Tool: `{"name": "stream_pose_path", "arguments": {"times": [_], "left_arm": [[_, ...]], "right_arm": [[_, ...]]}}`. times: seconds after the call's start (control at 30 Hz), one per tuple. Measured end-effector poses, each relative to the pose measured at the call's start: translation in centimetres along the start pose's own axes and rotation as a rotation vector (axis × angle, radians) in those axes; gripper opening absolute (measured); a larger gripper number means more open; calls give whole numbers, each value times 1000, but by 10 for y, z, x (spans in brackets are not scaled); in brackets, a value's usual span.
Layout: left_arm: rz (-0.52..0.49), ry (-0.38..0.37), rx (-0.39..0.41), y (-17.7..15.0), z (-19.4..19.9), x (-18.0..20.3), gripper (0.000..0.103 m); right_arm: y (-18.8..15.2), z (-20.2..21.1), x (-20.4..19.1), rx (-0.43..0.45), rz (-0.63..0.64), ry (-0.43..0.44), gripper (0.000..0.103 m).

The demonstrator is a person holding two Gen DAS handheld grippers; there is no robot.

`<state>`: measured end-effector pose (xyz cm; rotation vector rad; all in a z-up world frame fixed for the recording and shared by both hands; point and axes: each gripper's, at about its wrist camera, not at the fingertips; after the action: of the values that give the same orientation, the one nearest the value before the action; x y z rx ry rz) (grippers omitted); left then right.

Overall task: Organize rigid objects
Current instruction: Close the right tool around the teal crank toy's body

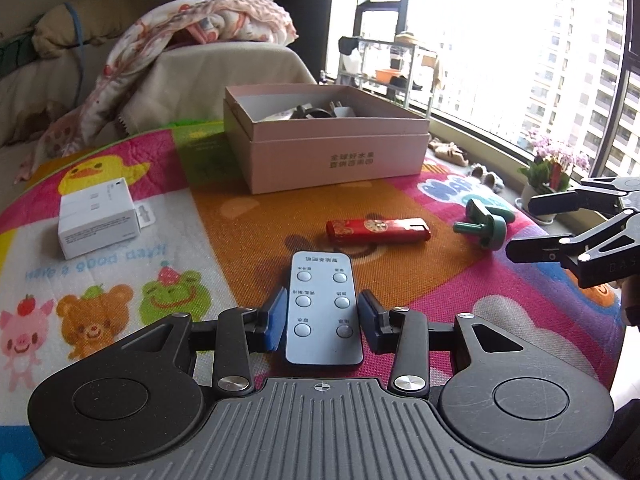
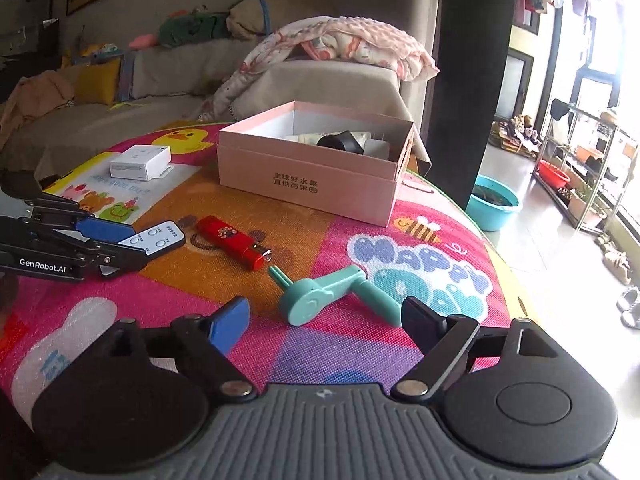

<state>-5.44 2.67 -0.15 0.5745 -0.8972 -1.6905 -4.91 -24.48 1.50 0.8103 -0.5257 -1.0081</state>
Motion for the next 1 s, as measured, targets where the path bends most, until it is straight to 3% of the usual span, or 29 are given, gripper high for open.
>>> {"name": "stream_pose_path", "arguments": {"times": [0.2, 0.37, 0.57, 0.67, 1.0], "left_arm": [[11, -8, 2, 1, 0, -2, 44], [16, -12, 3, 0, 0, -4, 44], [17, -13, 3, 0, 0, -4, 44], [18, -13, 3, 0, 0, -4, 44], [18, -13, 3, 0, 1, -4, 44]], "right_arm": [[6, -25, 14, -30, -78, 18, 84], [12, -48, 18, -83, -55, 54, 88], [18, -57, 13, -86, -20, 66, 93], [19, -55, 11, -79, -17, 66, 85], [16, -26, -16, -21, 32, 60, 84]]}}
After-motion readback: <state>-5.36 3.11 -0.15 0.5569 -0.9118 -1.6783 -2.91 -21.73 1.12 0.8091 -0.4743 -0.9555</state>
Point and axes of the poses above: each gripper's, at about its wrist camera, not at the fingertips, and z roughly against the way its jaws point, x to its right, y to its top, and after that the axes turned 1 degree about y, right-handed
